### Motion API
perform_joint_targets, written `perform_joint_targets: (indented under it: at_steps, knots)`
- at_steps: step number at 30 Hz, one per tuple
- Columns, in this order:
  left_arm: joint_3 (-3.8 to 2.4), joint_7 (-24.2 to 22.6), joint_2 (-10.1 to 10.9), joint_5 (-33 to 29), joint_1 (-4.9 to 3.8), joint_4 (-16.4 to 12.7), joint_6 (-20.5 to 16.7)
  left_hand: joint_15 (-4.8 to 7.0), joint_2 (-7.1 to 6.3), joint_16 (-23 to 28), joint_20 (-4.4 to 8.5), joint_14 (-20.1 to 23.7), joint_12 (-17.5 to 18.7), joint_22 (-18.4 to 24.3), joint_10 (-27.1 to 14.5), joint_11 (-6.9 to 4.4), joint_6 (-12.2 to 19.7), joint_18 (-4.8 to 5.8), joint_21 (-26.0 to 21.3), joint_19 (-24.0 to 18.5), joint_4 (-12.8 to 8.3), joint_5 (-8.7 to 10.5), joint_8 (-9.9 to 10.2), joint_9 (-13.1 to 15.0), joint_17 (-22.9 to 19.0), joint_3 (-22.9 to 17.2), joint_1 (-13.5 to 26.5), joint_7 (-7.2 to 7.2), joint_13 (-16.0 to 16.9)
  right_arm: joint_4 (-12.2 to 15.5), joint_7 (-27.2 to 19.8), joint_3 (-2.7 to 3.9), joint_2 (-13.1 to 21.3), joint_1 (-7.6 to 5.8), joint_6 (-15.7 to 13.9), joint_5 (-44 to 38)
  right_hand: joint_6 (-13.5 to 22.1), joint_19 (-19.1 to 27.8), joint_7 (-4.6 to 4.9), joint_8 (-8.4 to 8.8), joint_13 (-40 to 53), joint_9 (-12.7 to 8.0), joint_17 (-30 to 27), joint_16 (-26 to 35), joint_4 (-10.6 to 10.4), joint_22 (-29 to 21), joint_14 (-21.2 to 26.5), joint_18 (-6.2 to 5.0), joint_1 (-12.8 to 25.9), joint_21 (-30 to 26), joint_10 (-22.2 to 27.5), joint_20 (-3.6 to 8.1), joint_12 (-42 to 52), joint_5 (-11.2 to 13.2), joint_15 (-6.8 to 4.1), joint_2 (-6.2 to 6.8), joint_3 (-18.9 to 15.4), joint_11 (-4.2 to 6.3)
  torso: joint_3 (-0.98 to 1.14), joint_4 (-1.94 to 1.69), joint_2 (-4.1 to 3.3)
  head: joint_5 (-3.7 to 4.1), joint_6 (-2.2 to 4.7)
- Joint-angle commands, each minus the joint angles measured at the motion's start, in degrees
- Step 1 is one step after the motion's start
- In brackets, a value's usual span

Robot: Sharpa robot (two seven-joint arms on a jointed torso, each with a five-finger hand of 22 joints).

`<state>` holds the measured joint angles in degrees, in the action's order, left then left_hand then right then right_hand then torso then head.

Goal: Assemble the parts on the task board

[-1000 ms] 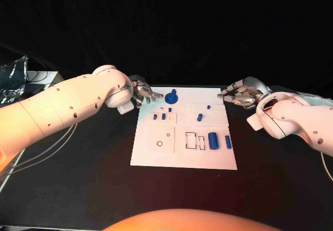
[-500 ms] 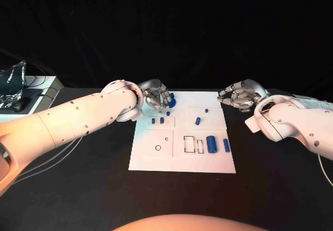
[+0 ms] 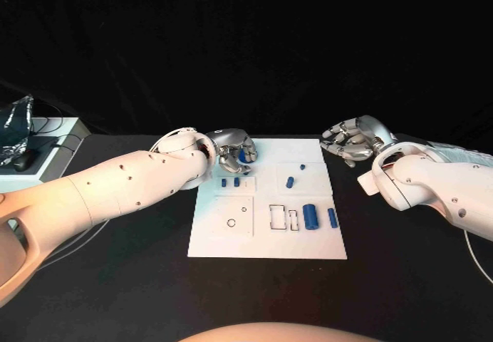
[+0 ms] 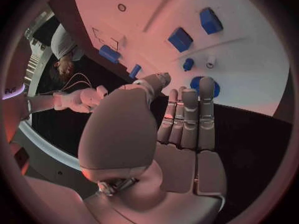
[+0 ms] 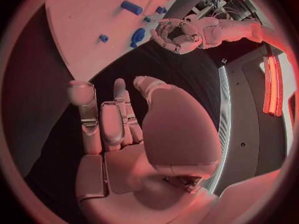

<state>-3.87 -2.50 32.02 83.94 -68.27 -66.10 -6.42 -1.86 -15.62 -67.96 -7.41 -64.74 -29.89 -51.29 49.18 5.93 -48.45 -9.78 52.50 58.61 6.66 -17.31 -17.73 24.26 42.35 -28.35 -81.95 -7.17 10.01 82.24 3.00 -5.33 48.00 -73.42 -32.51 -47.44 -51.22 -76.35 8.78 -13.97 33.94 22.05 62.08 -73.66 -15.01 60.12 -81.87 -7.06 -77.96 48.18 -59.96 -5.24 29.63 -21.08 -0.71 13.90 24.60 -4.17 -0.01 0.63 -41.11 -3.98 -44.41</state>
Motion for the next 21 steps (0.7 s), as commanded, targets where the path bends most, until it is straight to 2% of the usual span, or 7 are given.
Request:
perform_joint_targets:
  at_steps: [1, 3, 8, 12, 15, 21]
  knots:
    - [0.08, -0.2, -0.4, 5.3, 0.02, 0.2, 0.6, 0.17, -0.1, -1.9, 0.09, -1.5, 0.1, -2.4, 0.3, -0.15, -0.6, 0.32, 2.6, 2.0, 0.2, 0.17, 0.2, -0.3, 1.6, 0.5, 0.7, 0.18, -0.3, 0.1, -2.5, 0.02, -0.1, -0.01, -1.6, 0.4, 0.0, -0.6, 0.23, -0.26, -0.4, 0.1, 0.3, 0.1, 0.1, 0.2, -0.3, -0.6, 0.0, 0.1, -0.4, 0.03, -0.3, -0.1, 0.2, 0.36, 0.4, 0.08, 0.0, 0.03, 0.03, 0.0, -0.25]
    - [0.17, 0.4, -0.6, 5.9, 0.04, 0.3, 1.3, 0.28, -0.37, -4.0, 0.18, -3.4, 0.0, -5.0, 0.4, -0.23, -0.9, 0.9, 5.3, 4.1, 0.4, 0.24, 0.3, -0.7, 3.9, 1.0, 1.2, 0.32, -0.5, 0.1, -2.6, 0.02, -0.1, -0.01, -1.7, 0.4, -0.1, -0.8, 0.21, -0.32, -1.0, 0.2, 0.6, 0.0, 0.3, 0.4, -0.5, -0.56, 0.1, 0.3, -0.5, 0.04, -0.8, -0.1, 0.2, 0.43, 0.6, 0.07, -0.01, 0.05, 0.02, 0.0, -0.28]
    - [0.34, 1.6, -0.9, 6.6, 0.3, 0.6, 2.2, 0.2, -0.5, -5.7, 0.19, -4.7, -0.1, -7.3, 0.4, -0.22, -1.2, 1.4, 7.7, 5.8, 0.7, 0.41, 0.3, -1.0, 5.4, 1.8, 1.6, 0.24, -0.7, 0.1, -2.9, 0.02, -0.1, -0.02, -2.1, 0.5, -0.1, -1.2, 0.23, -0.37, -1.9, 0.2, 1.0, -0.3, 0.5, 0.7, -0.7, -0.46, 0.4, 0.7, -0.5, 0.04, -1.5, -0.1, 0.22, 0.51, 0.8, 0.02, -0.01, -0.06, 0.07, 0.14, -0.36]
    - [0.38, 2.2, -1.2, 6.7, 0.49, 0.8, 2.6, 0.19, -0.29, -6.5, 0.17, -5.4, -0.2, -8.2, 0.5, -0.24, -1.5, 1.58, 8.6, 6.5, 0.8, 0.38, 0.3, -1.1, 6.1, 1.8, 1.5, 0.2, -0.8, 0.2, -3.0, 0.02, -0.1, -0.02, -2.3, 0.5, -0.2, -1.3, 0.24, -0.4, -2.3, 0.3, 1.0, -0.3, 0.6, 0.7, -0.7, -0.44, 0.4, 0.7, -0.5, 0.04, -1.8, -0.2, 0.23, 0.5, 1.0, 0.01, -0.01, 0.0, 0.07, 0.1, -0.44]
    - [0.4, 2.9, -1.4, 7.0, 0.56, 1.1, 3.0, 0.19, -0.19, -6.9, 0.16, -5.7, -0.3, -8.7, 0.5, -0.24, -1.7, 1.7, 9.2, 6.9, 0.8, 0.36, 0.2, -1.2, 6.5, 1.8, 1.4, 0.18, -0.9, 0.2, -3.1, 0.02, -0.1, -0.03, -2.5, 0.6, -0.2, -1.4, 0.27, -0.42, -3.0, 0.3, 1.1, -0.3, 0.7, 0.7, -0.8, -0.43, 0.6, 0.7, -0.5, 0.02, -2.3, -0.2, 0.26, 0.55, 1.1, -0.04, 0.07, 0.04, 0.09, 0.01, -0.47]
    - [0.41, 4.2, -2.0, 7.5, 0.68, 2.2, 3.4, 0.2, 0.24, -8.0, 0.14, -6.8, -0.4, -10.2, 0.6, -0.26, -2.2, 2.0, 10.7, 8.1, 0.7, 0.26, 0.2, -1.4, 7.7, 1.5, 0.8, 0.12, -1.0, 0.3, -3.2, 0.02, -0.1, -0.03, -2.7, 0.8, -0.1, -1.8, 0.37, -0.42, -5.0, 0.4, 1.3, -0.4, 1.0, 1.0, -0.9, -0.33, 1.1, 0.9, -0.7, -0.04, -4.2, -0.3, 0.37, 0.58, 1.7, -0.19, 0.06, 0.02, 0.08, 0.06, -0.49]
